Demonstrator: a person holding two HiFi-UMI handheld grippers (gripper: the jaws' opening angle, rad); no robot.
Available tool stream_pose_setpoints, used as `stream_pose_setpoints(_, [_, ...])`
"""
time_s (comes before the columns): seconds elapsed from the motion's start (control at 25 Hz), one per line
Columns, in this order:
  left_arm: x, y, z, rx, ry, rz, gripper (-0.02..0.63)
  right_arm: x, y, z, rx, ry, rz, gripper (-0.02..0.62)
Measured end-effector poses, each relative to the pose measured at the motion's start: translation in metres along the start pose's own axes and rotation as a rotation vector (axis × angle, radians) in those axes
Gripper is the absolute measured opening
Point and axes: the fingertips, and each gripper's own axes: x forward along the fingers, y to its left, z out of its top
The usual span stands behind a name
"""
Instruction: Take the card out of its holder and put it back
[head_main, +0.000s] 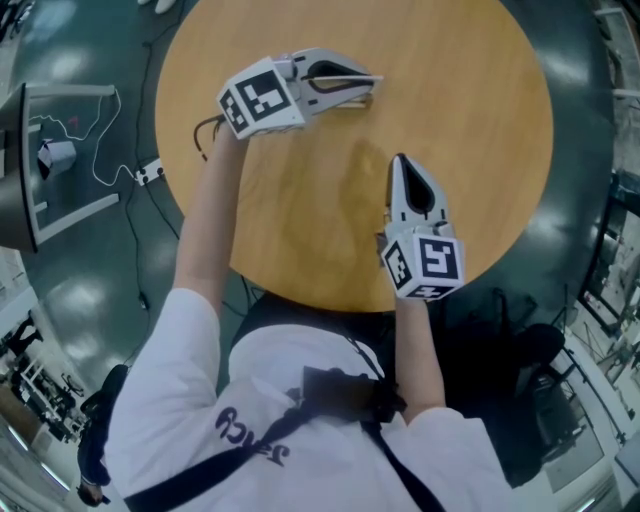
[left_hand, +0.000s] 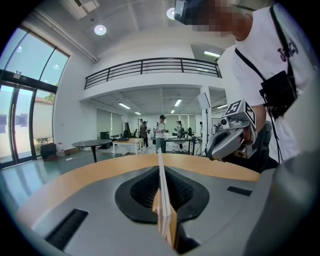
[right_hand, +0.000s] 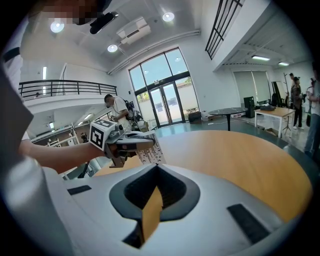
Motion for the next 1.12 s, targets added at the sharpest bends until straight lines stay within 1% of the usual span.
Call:
stream_pose_setpoints(0.24, [-0.007, 0.001, -0.003, 0.006, 0.022, -0.013, 0.028, 0.005, 0.004, -0.001, 0.001, -0.001, 0.008, 0.021])
stream_pose_setpoints(0.44, [-0.005, 0.001, -0.012, -0.004, 0.03, -0.017, 0.028, 0.007, 0.007, -0.002, 0.006, 0.011, -0.008, 0.021])
stream_pose_setpoints(0.6, [0.002, 0.004, -0.014, -0.031, 0.005, -0.01, 0.029, 0.005, 0.003, -0.005, 0.007, 0.013, 0.0, 0.023])
stream_pose_setpoints(0.72, [0.003, 0.005, -0.022, -0.055, 0.0, -0.018, 0.029, 0.003, 0.001, -0.007, 0.011, 0.025, -0.011, 0.021])
stream_pose_setpoints(0.8, [0.004, 0.006, -0.03, -0.07, 0.016, -0.029, 0.029, 0.005, 0.0, -0.008, 0.011, 0.028, -0.015, 0.021])
stream_pose_setpoints(0.92, [0.008, 0.005, -0.054, -0.083, 0.083, -0.039, 0.029, 0.008, 0.0, -0.007, 0.007, 0.03, -0.026, 0.022])
stream_pose_setpoints(1.0, [0.01, 0.006, -0.062, -0.111, 0.096, -0.018, 0.029, 0.007, 0.0, -0.005, 0.003, 0.026, -0.028, 0.022])
stream_pose_setpoints(1.12, [0.009, 0.014, -0.066, -0.135, 0.1, 0.041, 0.034, 0.003, -0.003, -0.004, -0.002, 0.014, -0.03, 0.021])
